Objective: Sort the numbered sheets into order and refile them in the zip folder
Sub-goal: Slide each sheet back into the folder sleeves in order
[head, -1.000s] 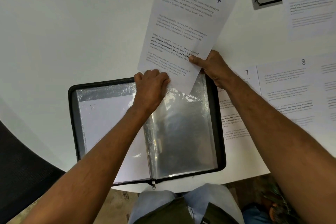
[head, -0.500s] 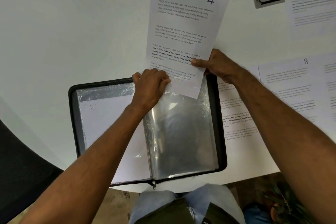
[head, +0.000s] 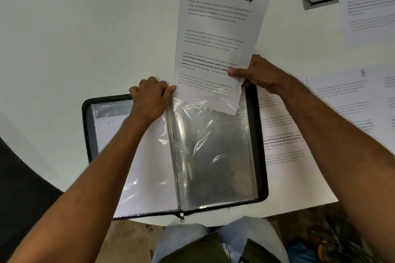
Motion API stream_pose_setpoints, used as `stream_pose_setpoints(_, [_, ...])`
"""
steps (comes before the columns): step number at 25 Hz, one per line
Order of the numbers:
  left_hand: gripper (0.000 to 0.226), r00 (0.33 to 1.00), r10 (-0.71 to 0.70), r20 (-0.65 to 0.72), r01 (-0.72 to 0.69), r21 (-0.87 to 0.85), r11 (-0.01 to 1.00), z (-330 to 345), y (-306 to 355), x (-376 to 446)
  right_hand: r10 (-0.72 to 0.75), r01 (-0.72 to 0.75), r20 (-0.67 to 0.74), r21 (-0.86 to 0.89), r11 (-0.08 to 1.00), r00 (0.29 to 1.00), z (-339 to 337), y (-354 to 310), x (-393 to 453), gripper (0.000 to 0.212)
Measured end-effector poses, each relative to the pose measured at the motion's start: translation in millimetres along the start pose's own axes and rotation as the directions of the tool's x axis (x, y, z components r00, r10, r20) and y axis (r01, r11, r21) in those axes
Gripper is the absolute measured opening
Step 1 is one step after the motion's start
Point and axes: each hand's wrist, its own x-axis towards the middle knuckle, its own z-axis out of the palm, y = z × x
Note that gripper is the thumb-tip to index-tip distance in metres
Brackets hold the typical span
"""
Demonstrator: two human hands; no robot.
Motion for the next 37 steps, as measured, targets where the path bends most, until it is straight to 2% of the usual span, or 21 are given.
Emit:
stream_pose_setpoints(2, [0.027, 0.998, -0.061, -0.007, 0.06, -0.099, 0.993, -1.0, 2.5, 3.7, 0.008, -0.007, 0.015, -0.039, 0.999, 1.0, -2.1, -1.0, 1.2, 0.035])
stream_pose_setpoints(4, [0.013, 0.988, -0.154, 0.027, 0.156, -0.278, 0.948, -1.1, 3.9, 9.8, 0.021, -0.019, 0.038, -0.068, 0.998, 0.999, -3.5, -1.2, 2.8, 0.039])
stream_pose_setpoints(6, [0.01, 0.97, -0.21, 0.124, 0.244, -0.527, 0.814, -2.2, 3.6, 15.2, 0.034, -0.029, 0.061, -0.085, 0.996, 0.998, -3.9, -1.8, 4.2, 0.038])
stream_pose_setpoints(8, [0.013, 0.952, -0.228, 0.205, 0.305, -0.702, 0.643, -3.9, 4.4, 18.5, 0.047, -0.039, 0.085, -0.095, 0.995, 0.995, -3.6, -4.4, 5.2, 0.034])
stream_pose_setpoints(11, [0.017, 0.943, -0.229, 0.242, 0.329, -0.787, 0.521, -5.1, 5.8, 22.7, 0.071, -0.06, 0.115, -0.096, 0.994, 0.991, -1.2, -5.6, 7.6, 0.039])
stream_pose_setpoints(13, [0.02, 0.934, -0.244, 0.263, 0.351, -0.807, 0.474, -6.0, 7.2, 23.4, 0.088, -0.067, 0.128, -0.16, 0.985, 0.988, 0.3, -5.1, 10.3, 0.046])
stream_pose_setpoints(19, [0.02, 0.918, -0.263, 0.298, 0.386, -0.826, 0.412, -7.6, 11.1, 24.0, 0.199, -0.116, 0.167, -0.41, 0.905, 0.966, 2.5, -3.8, 17.5, 0.058])
stream_pose_setpoints(23, [0.016, 0.921, -0.271, 0.28, 0.376, -0.823, 0.426, -5.8, 13.1, 25.4, 0.265, -0.143, 0.167, -0.521, 0.841, 0.95, 4.1, -4.3, 20.7, 0.087])
stream_pose_setpoints(25, [0.021, 0.918, -0.28, 0.28, 0.384, -0.801, 0.459, -3.1, 9.6, 25.7, 0.225, -0.129, 0.148, -0.48, 0.868, 0.963, 5.3, -5.8, 20.5, 0.079])
stream_pose_setpoints(29, [0.031, 0.922, -0.256, 0.291, 0.387, -0.72, 0.576, -2.2, 7.0, 22.5, 0.006, -0.011, -0.027, -0.182, 0.983, 1.0, 11.5, -9.9, 15.3, 0.044])
stream_pose_setpoints(31, [0.027, 0.919, -0.25, 0.305, 0.395, -0.718, 0.574, -2.9, 5.3, 22.3, 0.009, -0.02, -0.046, -0.23, 0.973, 0.999, 10.9, -8.3, 16.3, 0.043])
stream_pose_setpoints(34, [0.027, 0.919, -0.24, 0.313, 0.394, -0.748, 0.534, -3.6, 4.1, 22.9, 0.076, -0.06, 0.024, -0.394, 0.917, 0.997, 7.5, -6.8, 15.2, 0.046])
stream_pose_setpoints(37, [0.032, 0.923, -0.239, 0.301, 0.383, -0.785, 0.487, -3.6, 6.2, 23.7, 0.128, -0.073, 0.087, -0.468, 0.881, 0.988, 5.3, -8.1, 13.6, 0.046])
